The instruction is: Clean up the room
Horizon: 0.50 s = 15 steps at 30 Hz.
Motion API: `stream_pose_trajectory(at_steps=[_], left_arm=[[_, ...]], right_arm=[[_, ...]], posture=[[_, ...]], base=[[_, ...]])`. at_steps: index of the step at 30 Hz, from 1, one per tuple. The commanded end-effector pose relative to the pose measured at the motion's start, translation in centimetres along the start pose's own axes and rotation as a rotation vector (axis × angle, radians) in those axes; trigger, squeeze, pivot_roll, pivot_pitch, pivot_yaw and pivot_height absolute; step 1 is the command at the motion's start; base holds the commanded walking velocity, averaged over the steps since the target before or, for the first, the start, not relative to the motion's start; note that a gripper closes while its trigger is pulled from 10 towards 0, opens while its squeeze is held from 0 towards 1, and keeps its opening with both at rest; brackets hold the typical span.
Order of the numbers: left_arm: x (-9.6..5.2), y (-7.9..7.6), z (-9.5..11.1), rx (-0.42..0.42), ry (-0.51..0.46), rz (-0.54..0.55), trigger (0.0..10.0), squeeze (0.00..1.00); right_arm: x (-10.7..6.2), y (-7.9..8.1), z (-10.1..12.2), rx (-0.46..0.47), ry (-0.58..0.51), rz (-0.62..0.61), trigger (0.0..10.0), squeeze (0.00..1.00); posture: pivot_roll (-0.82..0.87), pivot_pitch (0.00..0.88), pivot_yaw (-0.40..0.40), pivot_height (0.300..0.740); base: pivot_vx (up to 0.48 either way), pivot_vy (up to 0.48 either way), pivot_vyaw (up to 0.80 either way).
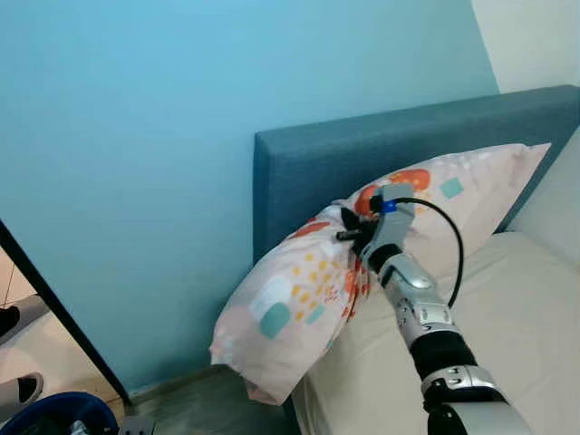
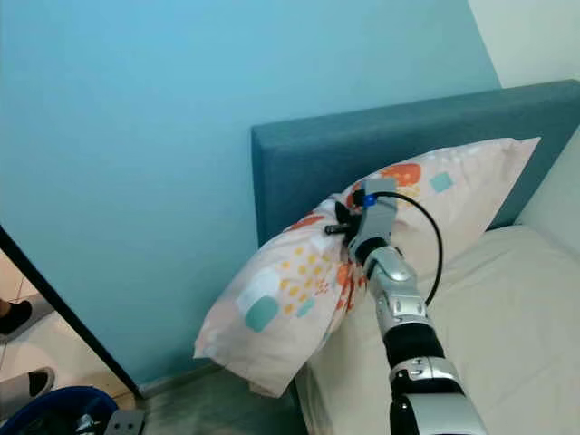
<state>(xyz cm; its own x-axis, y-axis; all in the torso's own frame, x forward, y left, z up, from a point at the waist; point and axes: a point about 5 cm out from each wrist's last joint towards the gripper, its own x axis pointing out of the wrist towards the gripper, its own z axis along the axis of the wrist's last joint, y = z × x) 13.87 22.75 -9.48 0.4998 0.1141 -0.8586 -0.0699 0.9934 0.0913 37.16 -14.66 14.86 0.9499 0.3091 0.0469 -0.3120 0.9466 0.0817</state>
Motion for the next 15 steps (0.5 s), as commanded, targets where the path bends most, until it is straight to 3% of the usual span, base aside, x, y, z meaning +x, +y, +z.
stream_pose_trajectory(at_steps=[1, 5, 10, 13, 15], left_arm=[[-0.1, 0.4, -0.5, 0.010, 0.012, 0.006, 10.0, 0.00], [-0.1, 0.4, -0.5, 0.011, 0.012, 0.005, 10.0, 0.00], [-0.2, 0.4, -0.7, 0.016, 0.016, -0.001, 10.0, 0.00], [-0.2, 0.5, -0.8, 0.018, 0.019, -0.001, 10.0, 0.00], [-0.4, 0.6, -1.3, 0.023, 0.028, 0.003, 10.0, 0.00]], right_arm=[[0.6, 0.4, 2.1, -0.033, -0.091, 0.032, 10.0, 0.00], [0.8, 0.4, 1.9, -0.049, -0.079, 0.025, 10.0, 0.00], [1.1, -2.7, 2.6, -0.069, -0.049, -0.125, 10.0, 0.00], [1.1, -3.7, 3.0, -0.056, -0.047, -0.167, 10.0, 0.00], [0.8, -5.8, 4.1, -0.042, -0.052, -0.239, 10.0, 0.00]], posture=[[-0.06, 0.044, -0.051, 0.740], [-0.05, 0.048, -0.049, 0.740], [-0.03, 0.083, -0.045, 0.740], [-0.03, 0.086, -0.045, 0.740], [0.00, 0.116, -0.043, 0.740]], base=[[0.000, 0.000, 0.00], [0.000, 0.000, 0.00], [0.000, 0.000, 0.00], [0.000, 0.000, 0.00], [0.000, 0.000, 0.00]])
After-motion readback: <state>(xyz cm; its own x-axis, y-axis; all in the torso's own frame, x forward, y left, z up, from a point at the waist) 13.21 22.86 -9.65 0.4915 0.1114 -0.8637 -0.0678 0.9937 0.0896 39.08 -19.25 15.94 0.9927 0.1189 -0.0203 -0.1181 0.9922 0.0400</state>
